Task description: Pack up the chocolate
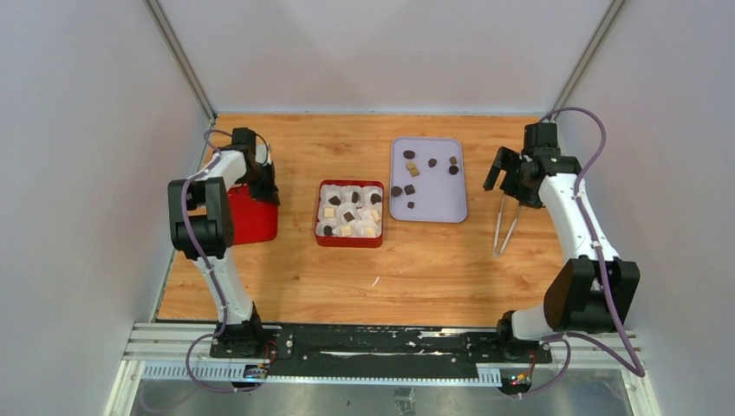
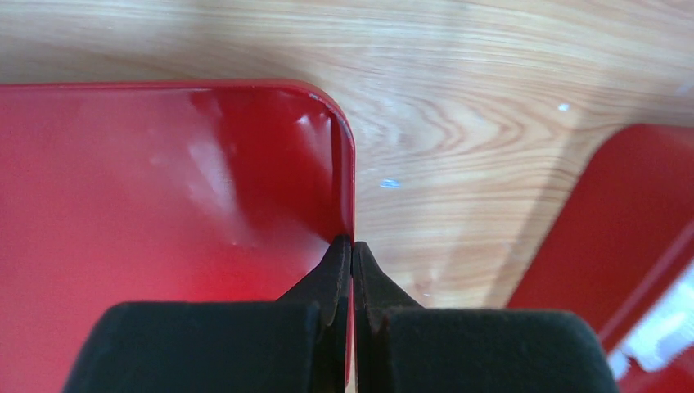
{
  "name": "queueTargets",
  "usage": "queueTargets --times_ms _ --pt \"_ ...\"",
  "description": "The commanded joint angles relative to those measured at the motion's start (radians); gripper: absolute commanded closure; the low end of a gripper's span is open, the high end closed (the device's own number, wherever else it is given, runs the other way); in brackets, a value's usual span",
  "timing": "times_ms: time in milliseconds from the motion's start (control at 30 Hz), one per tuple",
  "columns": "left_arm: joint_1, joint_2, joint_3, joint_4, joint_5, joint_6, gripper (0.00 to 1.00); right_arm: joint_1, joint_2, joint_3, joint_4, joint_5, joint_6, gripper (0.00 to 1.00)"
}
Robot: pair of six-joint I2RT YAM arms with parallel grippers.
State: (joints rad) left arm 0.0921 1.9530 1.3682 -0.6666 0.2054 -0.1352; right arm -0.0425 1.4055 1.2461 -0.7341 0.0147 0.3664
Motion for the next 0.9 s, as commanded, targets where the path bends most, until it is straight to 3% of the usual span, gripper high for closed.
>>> queueTargets --times_ms 0,333,500,733,867 --pt "0.000 -0.098 0.047 -0.056 0.138 -0.067 1.00 -0.011 0.015 0.074 -0.031 -0.092 -0.017 0.03" --pt "0.000 -0.320 0.046 -0.089 0.154 -0.121 1.00 0.013 0.054 0.174 -0.024 -0.285 -0.021 0.06" --pt "-0.002 -0.401 0.049 -0.088 0.255 -0.140 1.00 0.038 0.091 0.196 0.038 -0.524 0.017 0.06" --pt "-0.011 -0.482 0.087 -0.068 0.396 -0.215 1.00 0.211 0.136 0.249 0.142 -0.757 -0.012 0.09" --pt "-0.032 -0.524 0.130 -0.025 0.568 -0.232 1.00 0.319 0.184 0.309 0.155 -0.844 -0.053 0.08"
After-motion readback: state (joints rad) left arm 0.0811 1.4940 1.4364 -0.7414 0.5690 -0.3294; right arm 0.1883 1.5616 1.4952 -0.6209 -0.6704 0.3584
